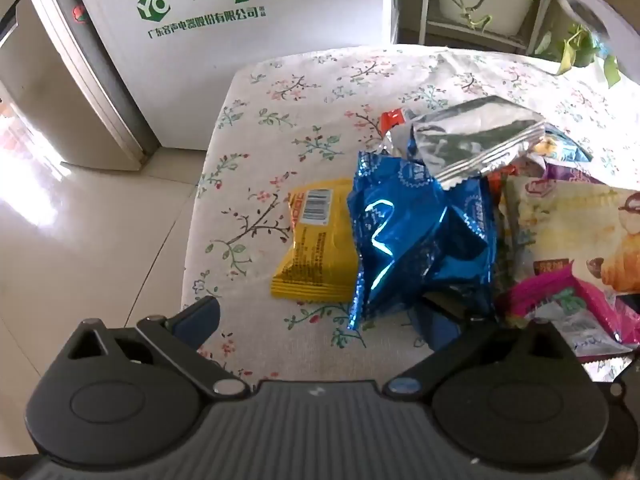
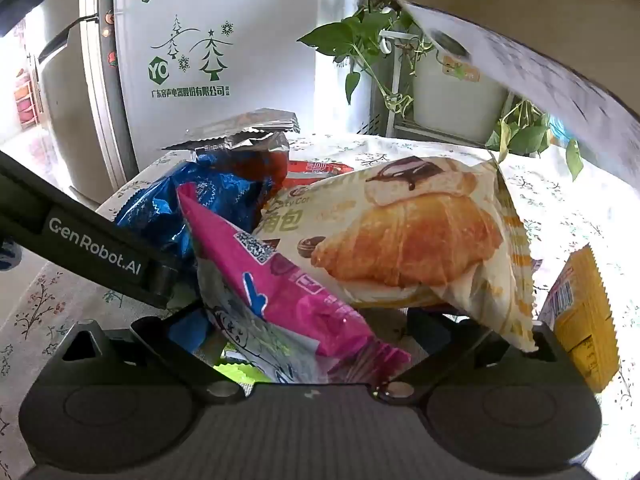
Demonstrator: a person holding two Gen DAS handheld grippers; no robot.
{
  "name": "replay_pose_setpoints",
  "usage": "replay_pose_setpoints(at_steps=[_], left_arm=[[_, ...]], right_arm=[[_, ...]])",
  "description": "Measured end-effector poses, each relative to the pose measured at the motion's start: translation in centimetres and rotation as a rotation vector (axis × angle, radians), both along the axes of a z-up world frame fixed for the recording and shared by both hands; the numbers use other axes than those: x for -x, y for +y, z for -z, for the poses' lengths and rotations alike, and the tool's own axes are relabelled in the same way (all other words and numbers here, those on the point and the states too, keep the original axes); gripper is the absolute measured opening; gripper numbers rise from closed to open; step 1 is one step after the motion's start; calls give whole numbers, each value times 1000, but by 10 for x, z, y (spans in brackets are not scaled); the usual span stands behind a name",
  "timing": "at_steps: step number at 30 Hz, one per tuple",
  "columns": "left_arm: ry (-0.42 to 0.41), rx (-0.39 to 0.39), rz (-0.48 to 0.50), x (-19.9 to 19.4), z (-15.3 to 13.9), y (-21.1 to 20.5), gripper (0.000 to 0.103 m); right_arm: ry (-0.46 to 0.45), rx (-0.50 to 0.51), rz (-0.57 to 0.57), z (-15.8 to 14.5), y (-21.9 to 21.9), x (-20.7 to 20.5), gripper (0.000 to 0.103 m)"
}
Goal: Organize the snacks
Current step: 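Move both tools over the snack pile beside the cardboard box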
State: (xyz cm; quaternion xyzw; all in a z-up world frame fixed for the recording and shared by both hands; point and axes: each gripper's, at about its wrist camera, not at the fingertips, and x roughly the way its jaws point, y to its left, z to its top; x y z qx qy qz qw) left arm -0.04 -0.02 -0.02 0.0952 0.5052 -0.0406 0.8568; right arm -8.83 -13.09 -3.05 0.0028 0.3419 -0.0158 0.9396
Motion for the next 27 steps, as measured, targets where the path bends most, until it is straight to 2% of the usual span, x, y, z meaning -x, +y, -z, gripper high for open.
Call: replay_pose_setpoints(at_steps=[4,12,18,25,27], left_arm=[[9,18,-14,0,-2,1,102],[-8,75,-14,3,-39,19,102],[29,127,39,15,-55,28,102],[5,100,126,26,-69,20,102],[4,123,131,26,-68,21,102]], right_arm=[[0,-4,0,0,0,0,103],[-1,0,0,0,1,1,103],[-1,-1,0,1,1,1,103],[-1,0,0,2,2,2,103],[0,0,0,1,2,2,103]])
